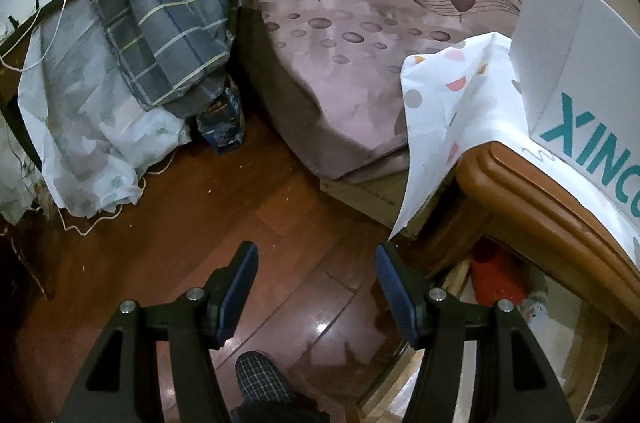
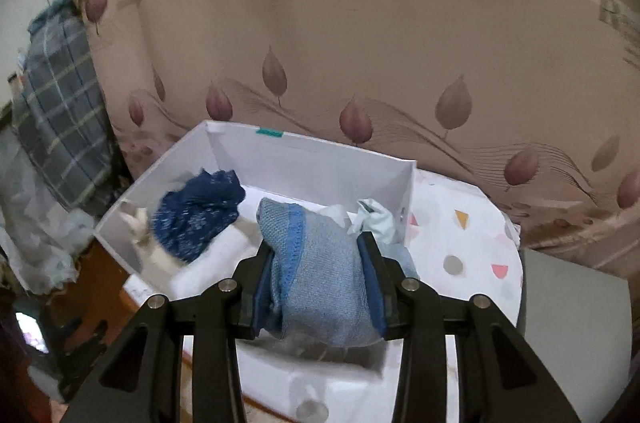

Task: Take underwear out of drawer
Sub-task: 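Carry the light blue sock over the white box with the right gripper, then open the right gripper to drop the light blue sock into the box, then move the right gripper into the drawer toward the grey patterned sock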

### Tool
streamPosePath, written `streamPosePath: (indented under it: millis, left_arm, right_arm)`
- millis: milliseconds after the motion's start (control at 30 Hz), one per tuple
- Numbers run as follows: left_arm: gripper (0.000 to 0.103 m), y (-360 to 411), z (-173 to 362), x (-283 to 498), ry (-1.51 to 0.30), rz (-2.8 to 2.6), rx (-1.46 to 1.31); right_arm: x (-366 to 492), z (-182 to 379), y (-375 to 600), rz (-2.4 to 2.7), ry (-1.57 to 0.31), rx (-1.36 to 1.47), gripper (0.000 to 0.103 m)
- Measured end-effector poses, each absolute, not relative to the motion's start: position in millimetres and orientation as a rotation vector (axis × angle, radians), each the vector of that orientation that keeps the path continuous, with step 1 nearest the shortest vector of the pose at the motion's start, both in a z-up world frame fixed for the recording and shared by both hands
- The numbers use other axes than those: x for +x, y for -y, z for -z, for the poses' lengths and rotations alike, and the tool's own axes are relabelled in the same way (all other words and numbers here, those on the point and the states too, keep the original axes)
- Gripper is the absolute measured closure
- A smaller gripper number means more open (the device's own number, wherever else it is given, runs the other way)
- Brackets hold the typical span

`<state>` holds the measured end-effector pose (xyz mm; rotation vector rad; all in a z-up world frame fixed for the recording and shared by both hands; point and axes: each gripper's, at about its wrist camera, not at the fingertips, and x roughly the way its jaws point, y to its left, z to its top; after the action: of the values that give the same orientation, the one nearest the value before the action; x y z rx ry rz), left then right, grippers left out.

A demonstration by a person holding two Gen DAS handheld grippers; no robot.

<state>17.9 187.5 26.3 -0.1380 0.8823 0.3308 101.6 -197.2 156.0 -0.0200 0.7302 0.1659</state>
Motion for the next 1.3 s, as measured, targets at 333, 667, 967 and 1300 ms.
streamPosePath:
  millis: [333,667,967,1300]
  left_arm:
    - [0.04,-187,-24,22,-0.907,-0.327,-0.139]
    - [0.04,-200,-25,21,-0.899,-0.38,-0.172]
    - [0.04,-220,-29,16,-0.891,-0.438,-0.235]
    - [0.04,-252,-31,7,-0.882,-0.521,-0.329]
  right_arm:
    - [152,-106,173,-0.134,-0.845,-0.066,0.059]
    - [66,-141,154,-0.127,-0.584,-0.242,0.039]
    - [-61,-64,111,-0.397,-0.603,-0.385,0.039]
    - [-39,76,69,-0.489,-0.816,-0.587,0.046]
